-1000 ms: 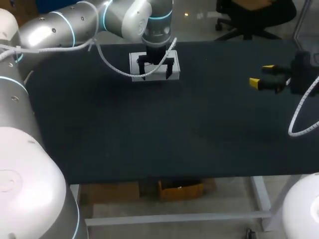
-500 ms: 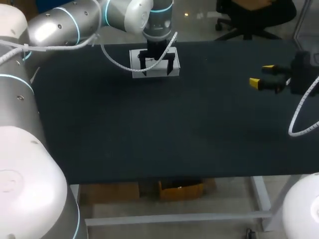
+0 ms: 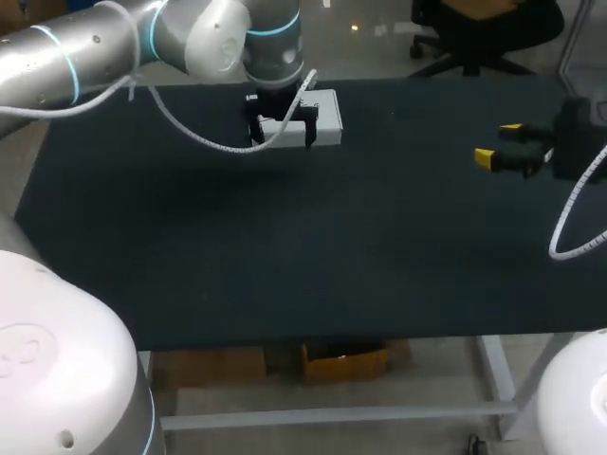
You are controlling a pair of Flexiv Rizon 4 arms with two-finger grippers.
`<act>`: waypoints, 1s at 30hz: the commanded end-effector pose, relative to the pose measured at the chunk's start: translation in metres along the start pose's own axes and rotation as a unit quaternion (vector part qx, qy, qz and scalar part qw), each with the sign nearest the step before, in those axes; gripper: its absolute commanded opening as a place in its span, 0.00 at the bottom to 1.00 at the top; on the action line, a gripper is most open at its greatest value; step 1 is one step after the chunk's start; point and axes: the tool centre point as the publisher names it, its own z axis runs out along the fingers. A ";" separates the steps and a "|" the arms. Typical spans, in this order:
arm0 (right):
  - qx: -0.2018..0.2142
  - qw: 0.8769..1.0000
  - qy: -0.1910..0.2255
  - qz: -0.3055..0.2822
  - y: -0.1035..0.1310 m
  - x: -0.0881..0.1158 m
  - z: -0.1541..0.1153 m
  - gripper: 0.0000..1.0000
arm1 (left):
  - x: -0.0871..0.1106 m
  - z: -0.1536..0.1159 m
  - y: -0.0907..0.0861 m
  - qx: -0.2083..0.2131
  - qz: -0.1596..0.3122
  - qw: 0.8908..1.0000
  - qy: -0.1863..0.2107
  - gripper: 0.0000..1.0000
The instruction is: Assemble the packaging by folding the flat box into shape, placing the metal phone stand inside, and closing the box properly
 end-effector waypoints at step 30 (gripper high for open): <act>-0.003 1.000 0.002 -0.001 -0.001 -0.001 -0.001 1.00 | -0.048 -0.064 0.068 0.222 0.101 0.951 0.192 1.00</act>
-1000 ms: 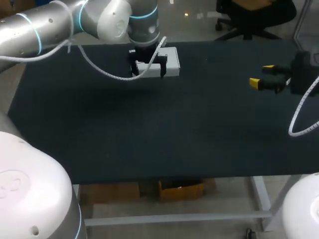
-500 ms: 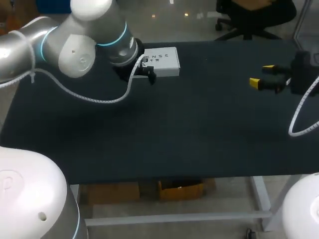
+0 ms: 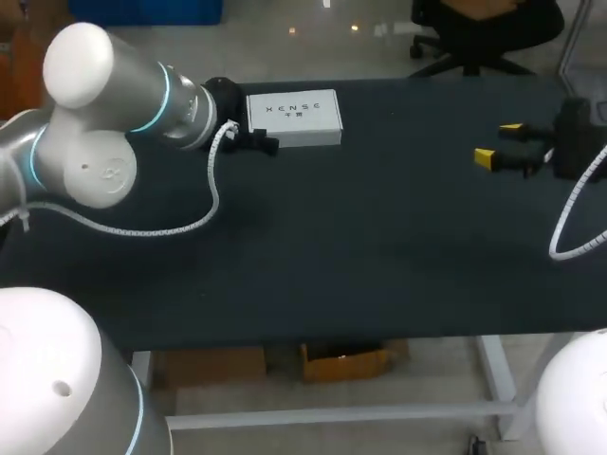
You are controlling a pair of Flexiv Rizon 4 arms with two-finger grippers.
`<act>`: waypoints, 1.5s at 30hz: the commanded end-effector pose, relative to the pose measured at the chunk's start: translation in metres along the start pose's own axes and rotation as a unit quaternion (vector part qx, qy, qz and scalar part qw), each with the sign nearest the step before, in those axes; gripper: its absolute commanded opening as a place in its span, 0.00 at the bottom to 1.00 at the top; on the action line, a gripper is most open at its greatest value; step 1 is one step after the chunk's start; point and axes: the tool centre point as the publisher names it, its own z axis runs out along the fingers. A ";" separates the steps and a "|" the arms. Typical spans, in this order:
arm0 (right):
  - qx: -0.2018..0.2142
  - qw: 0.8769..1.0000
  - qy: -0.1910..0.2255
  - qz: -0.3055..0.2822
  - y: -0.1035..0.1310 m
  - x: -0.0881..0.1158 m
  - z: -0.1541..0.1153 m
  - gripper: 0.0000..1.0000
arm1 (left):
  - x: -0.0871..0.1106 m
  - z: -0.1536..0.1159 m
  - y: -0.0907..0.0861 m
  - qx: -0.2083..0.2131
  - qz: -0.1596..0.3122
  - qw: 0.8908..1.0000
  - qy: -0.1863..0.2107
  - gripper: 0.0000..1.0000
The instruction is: Assemble the packaging by folding the flat box into shape, placing the metal phone stand inside, and closing the box properly
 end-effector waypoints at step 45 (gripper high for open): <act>-0.003 1.000 0.002 -0.001 -0.001 -0.001 -0.001 1.00 | -0.041 -0.013 -0.014 0.108 0.194 0.965 0.142 1.00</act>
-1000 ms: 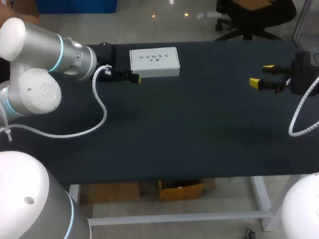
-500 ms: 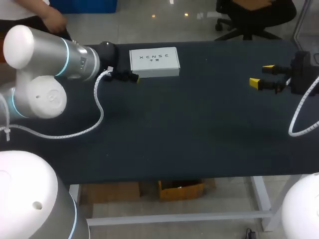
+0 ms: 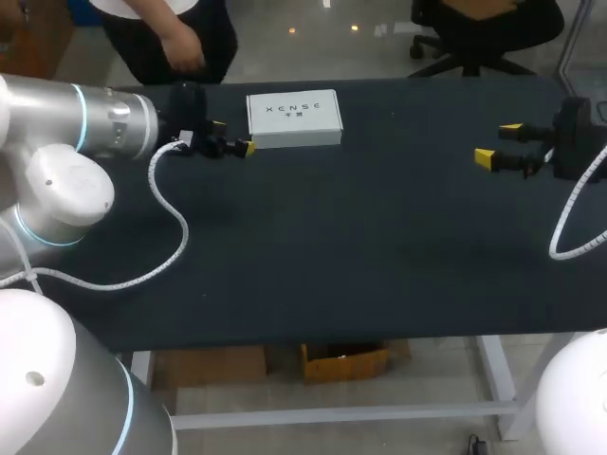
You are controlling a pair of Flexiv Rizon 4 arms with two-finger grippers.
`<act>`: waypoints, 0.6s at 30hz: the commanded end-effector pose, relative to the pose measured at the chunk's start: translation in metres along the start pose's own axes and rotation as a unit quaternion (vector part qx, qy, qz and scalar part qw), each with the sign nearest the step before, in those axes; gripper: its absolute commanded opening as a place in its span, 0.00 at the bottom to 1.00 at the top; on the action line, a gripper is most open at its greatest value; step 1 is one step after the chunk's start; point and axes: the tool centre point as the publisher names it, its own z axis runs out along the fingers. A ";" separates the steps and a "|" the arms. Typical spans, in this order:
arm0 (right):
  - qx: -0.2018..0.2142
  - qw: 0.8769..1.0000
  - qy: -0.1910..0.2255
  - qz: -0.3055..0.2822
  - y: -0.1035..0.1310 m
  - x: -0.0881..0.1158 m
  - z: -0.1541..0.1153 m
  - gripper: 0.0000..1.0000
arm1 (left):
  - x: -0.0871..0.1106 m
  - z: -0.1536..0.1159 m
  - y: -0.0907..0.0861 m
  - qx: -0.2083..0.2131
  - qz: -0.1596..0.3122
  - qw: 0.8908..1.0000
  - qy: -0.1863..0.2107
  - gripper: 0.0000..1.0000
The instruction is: Assemble the packaging by folding the flat box into shape, placing the metal phone stand inside, and closing the box properly
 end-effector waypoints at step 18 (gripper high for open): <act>-0.003 1.000 0.002 -0.001 -0.001 -0.001 -0.001 1.00 | 0.016 -0.038 0.015 0.031 0.078 0.995 -0.054 1.00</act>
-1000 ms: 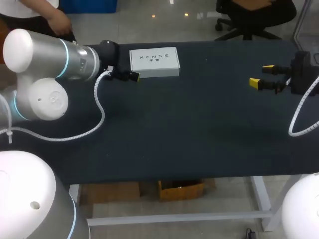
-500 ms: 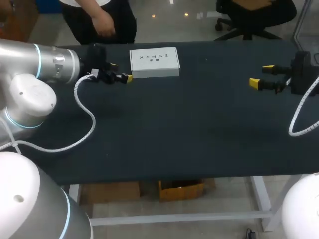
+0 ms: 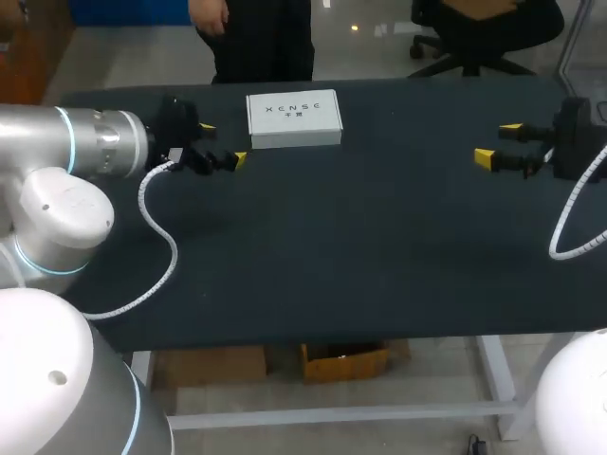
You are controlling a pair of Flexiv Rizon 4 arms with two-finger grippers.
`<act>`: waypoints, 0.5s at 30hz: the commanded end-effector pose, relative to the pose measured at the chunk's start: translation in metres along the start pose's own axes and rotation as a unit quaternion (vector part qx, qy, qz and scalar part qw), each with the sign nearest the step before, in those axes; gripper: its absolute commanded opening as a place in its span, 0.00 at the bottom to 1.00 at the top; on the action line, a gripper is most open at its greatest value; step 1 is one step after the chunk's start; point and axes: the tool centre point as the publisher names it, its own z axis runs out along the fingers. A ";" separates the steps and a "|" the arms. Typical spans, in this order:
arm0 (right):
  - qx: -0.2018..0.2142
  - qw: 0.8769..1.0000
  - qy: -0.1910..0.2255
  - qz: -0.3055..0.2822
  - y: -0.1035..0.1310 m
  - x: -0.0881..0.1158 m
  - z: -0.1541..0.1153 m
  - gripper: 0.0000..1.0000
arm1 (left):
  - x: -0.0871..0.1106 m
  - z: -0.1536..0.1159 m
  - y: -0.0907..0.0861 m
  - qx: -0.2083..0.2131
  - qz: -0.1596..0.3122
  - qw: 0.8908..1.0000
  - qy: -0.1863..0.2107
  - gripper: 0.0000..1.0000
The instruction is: Assemble the packaging by folding the flat box into shape, placing the metal phone stand inside, and closing the box properly
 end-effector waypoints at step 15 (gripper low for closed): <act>-0.003 1.000 0.002 -0.001 -0.001 -0.001 -0.001 1.00 | 0.004 -0.025 0.005 0.008 0.003 1.000 -0.024 1.00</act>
